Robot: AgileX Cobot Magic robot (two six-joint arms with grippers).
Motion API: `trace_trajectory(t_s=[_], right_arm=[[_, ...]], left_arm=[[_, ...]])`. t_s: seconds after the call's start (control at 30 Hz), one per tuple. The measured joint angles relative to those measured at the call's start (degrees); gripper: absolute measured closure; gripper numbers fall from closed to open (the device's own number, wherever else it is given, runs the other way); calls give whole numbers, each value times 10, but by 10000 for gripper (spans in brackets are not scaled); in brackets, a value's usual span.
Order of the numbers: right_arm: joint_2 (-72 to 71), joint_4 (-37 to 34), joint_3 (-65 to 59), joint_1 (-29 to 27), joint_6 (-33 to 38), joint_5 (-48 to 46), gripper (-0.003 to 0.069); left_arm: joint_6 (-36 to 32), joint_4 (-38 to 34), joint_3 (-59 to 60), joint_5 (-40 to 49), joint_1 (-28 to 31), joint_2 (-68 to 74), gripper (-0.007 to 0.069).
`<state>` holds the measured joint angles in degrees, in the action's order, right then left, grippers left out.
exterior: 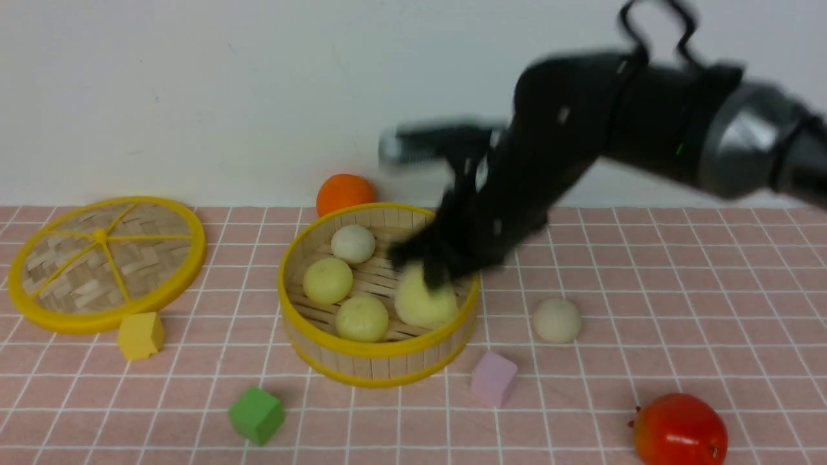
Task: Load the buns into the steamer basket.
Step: Use the right arm to put the steamed stuffed bun into the steamer, then use the right arm to grab a steamed stuffed bun
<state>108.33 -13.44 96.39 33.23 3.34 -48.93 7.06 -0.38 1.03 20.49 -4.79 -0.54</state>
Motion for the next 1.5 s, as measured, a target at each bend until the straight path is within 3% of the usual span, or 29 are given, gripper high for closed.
trace_trajectory(t_s=[0.33, 0.63, 0.77, 0.93, 1.0, 1.03, 1.27, 1.37, 1.5], right_arm=[[109, -27, 36, -23, 13, 221, 643], [161, -38, 36, -20, 13, 250, 643], [179, -80, 36, -20, 13, 248, 640], [184, -102, 36, -19, 13, 248, 589], [184, -102, 37, -19, 13, 248, 535], [181, -101, 37, -21, 13, 245, 445], [130, -50, 54, -37, 13, 133, 155], [87, 10, 61, -58, 8, 50, 102], [64, 71, 63, -86, -41, -50, 92]], left_arm=[[0, 0, 0, 0, 0, 0, 545], [0, 0, 0, 0, 0, 0, 542], [0, 0, 0, 0, 0, 0, 538], [0, 0, 0, 0, 0, 0, 536], [0, 0, 0, 0, 0, 0, 533], [0, 0, 0, 0, 0, 0, 531], [0, 0, 0, 0, 0, 0, 523], [0, 0, 0, 0, 0, 0, 519], [0, 0, 0, 0, 0, 0, 516]])
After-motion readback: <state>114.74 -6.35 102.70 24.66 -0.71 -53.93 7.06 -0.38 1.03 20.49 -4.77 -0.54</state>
